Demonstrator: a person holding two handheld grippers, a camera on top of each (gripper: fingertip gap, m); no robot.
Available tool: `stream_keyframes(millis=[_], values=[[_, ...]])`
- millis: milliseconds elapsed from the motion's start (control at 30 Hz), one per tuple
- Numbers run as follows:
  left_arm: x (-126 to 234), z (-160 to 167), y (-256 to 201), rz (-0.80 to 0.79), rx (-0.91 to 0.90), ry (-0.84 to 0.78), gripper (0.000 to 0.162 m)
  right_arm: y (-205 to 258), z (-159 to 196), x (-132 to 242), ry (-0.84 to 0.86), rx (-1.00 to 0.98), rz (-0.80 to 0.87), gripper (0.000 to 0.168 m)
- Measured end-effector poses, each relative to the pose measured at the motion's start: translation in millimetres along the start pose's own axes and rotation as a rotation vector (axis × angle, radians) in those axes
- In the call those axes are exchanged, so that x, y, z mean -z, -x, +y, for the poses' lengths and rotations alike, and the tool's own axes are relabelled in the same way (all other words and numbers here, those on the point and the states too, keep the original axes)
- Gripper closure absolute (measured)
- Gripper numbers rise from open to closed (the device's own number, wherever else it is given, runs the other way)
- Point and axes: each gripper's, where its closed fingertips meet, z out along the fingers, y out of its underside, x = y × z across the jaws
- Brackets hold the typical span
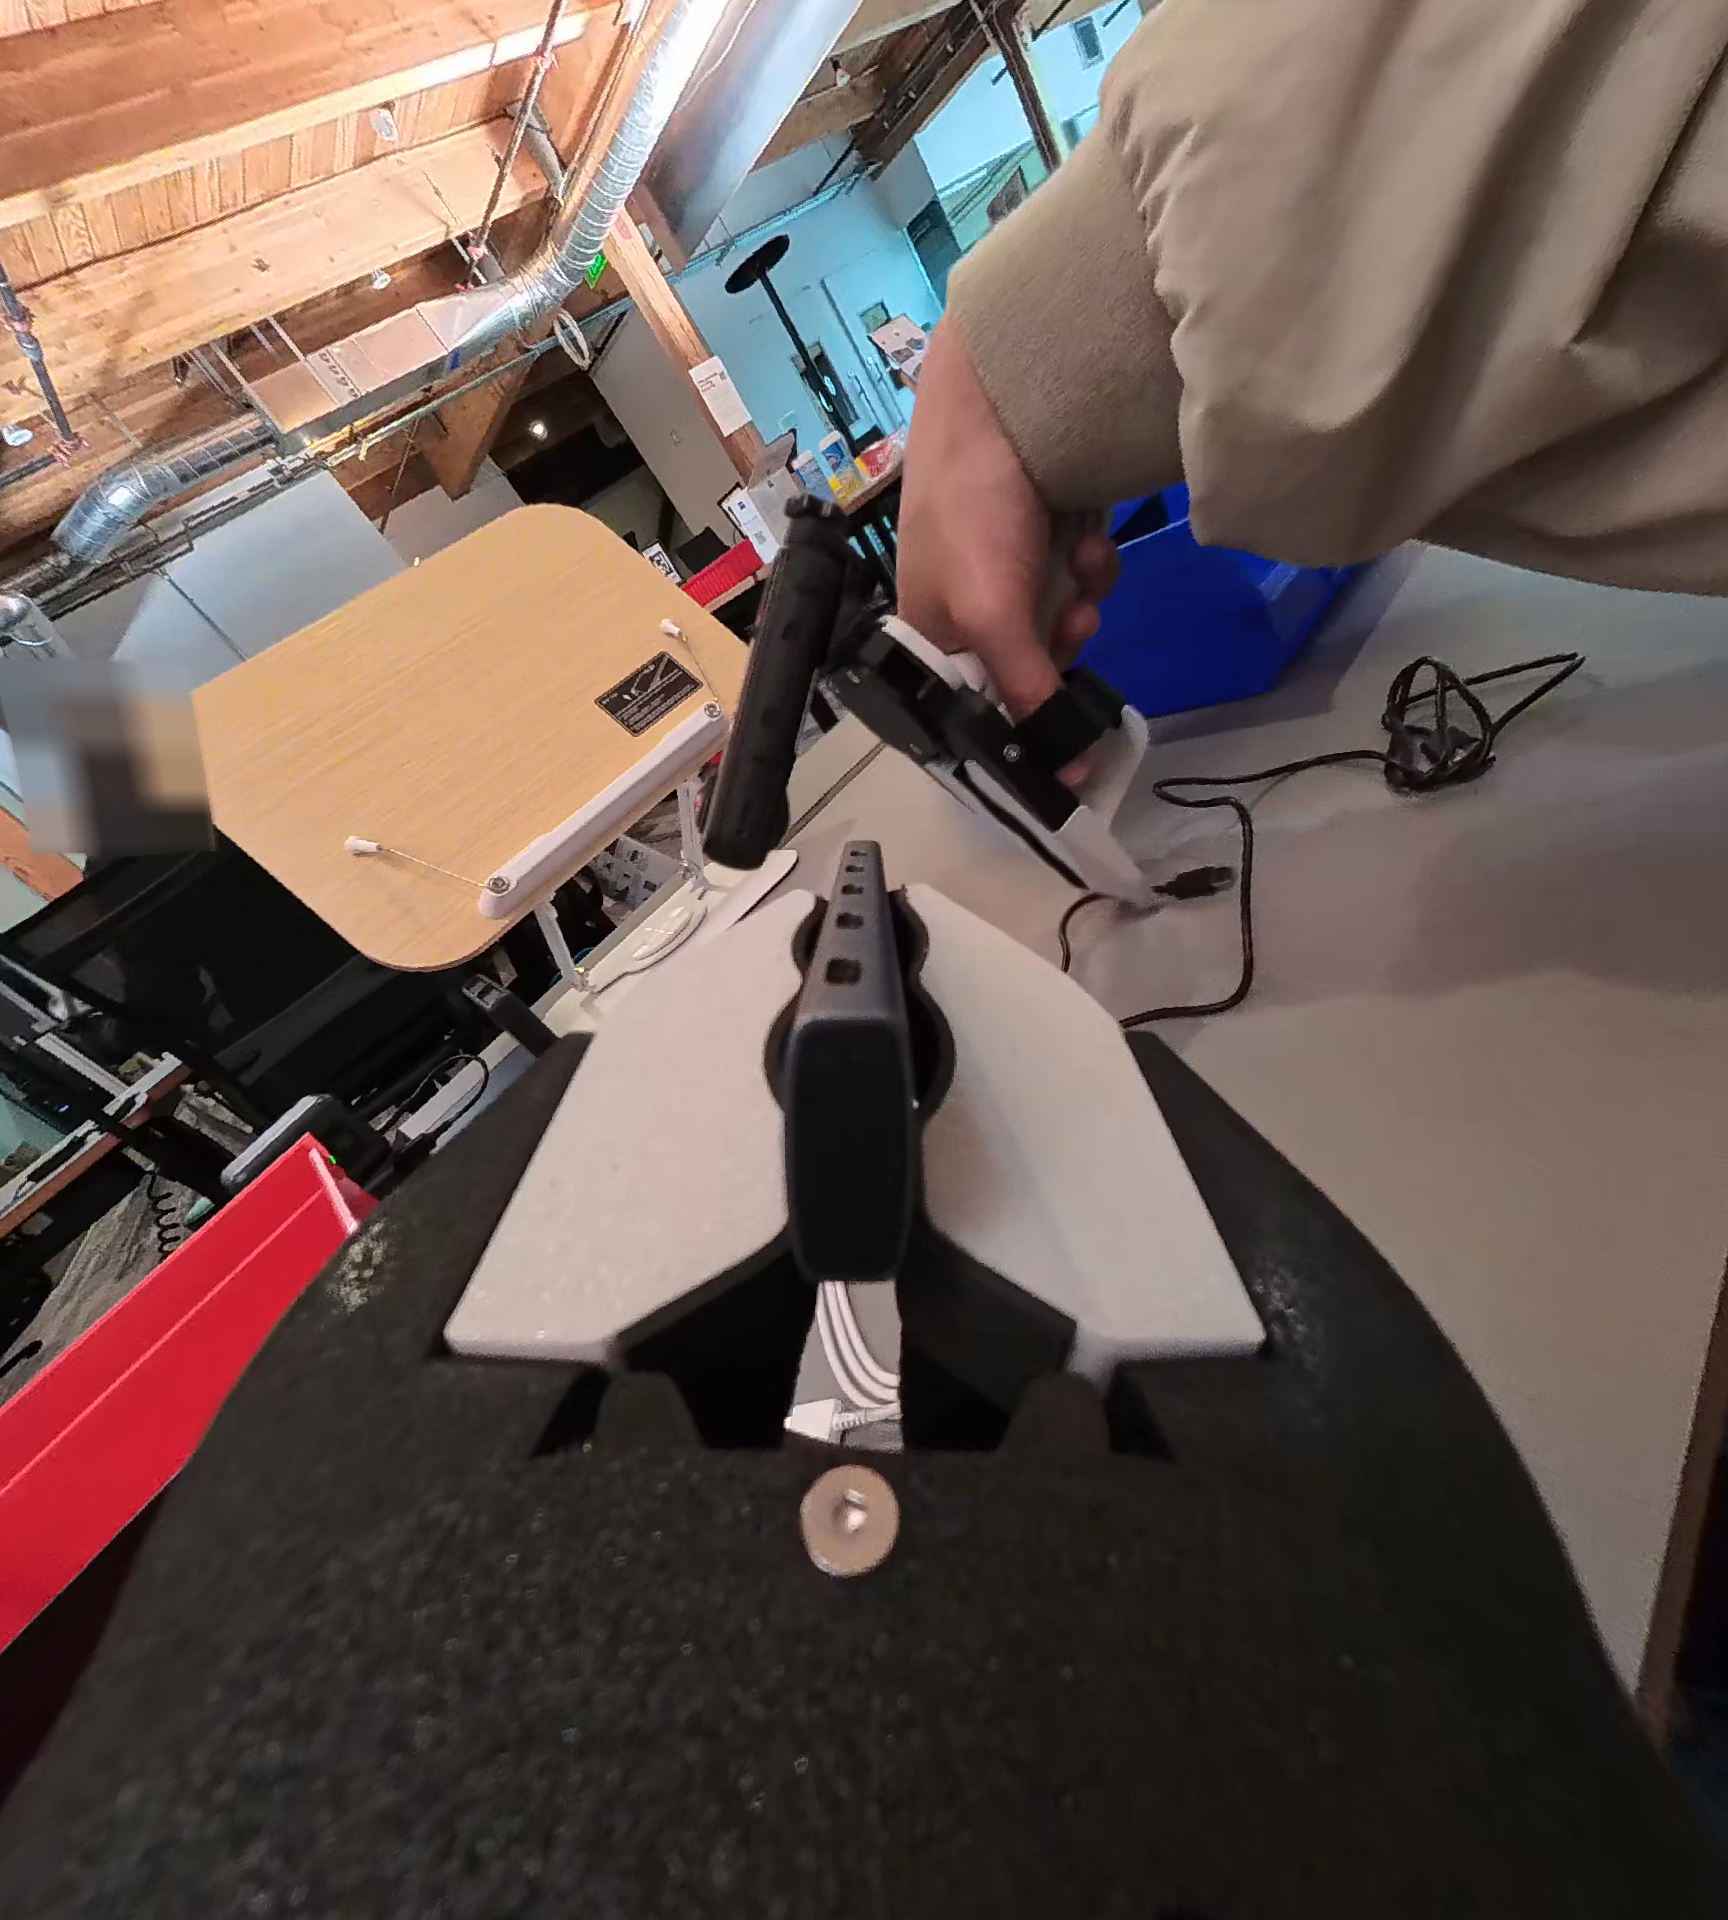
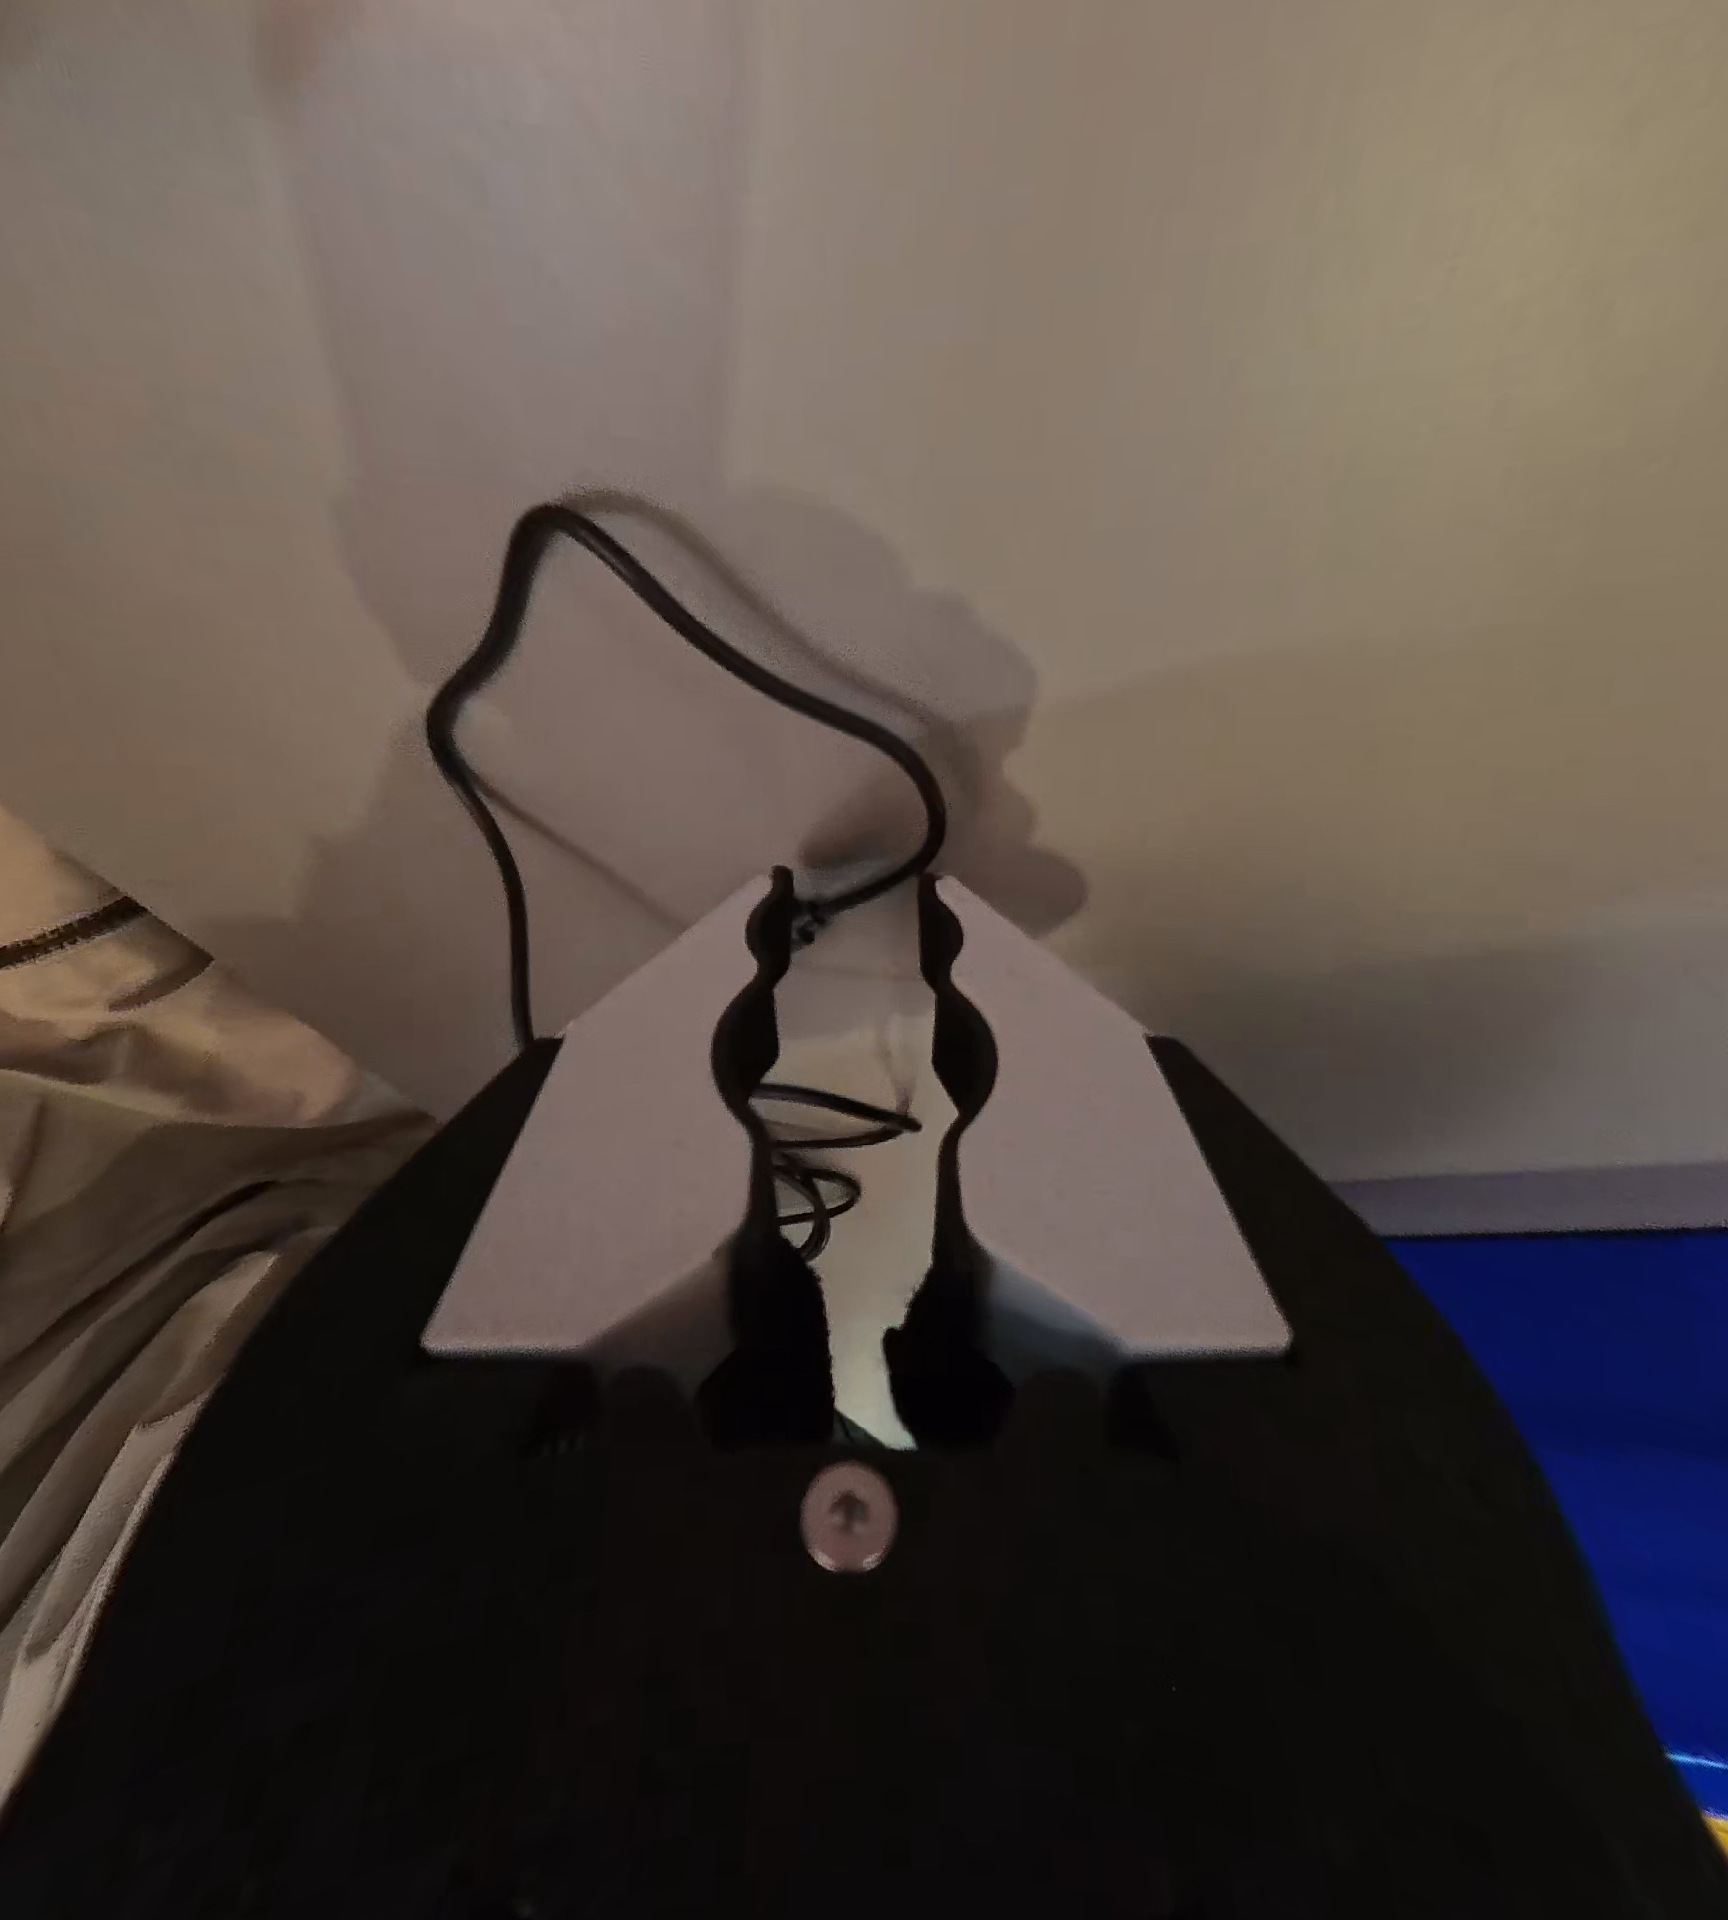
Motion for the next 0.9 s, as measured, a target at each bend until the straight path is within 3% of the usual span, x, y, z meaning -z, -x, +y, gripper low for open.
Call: stream_keyframes(millis=[167, 267, 333, 467, 567, 633, 733, 900], values=[[-1, 0, -4, 0.015, -0.011, 0.007, 0.151, -5, 2, -3, 0.066, -0.015, 0.012, 0.167], [-2, 4, -5, 0.012, -0.029, 0.031, 0.149, -8, 1, 4, 0.03, 0.09, 0.068, 0.167], [-3, 9, -1, -0.002, -0.016, 0.059, 0.151, -20, -23, 31, -0.193, 0.158, 0.191, 0.167], [-3, 15, 8, -0.035, 0.04, 0.079, 0.151, -4, -62, 129, -0.917, 0.361, 0.414, 0.167], [-4, 18, 16, -0.058, 0.099, 0.078, 0.152, 32, -42, 178, -1.386, 0.496, 0.483, 0.167], [-5, 21, 18, -0.062, 0.146, 0.073, 0.152, 48, -15, 197, -1.65, 0.484, 0.481, 0.167], [-12, 17, 21, -0.056, 0.225, 0.034, 0.152, 66, 22, 210, -1.977, 0.405, 0.412, 0.167], [-50, -14, 9, 0.044, 0.251, -0.058, 0.152, 90, 39, 208, -2.177, 0.321, 0.368, 0.167]])
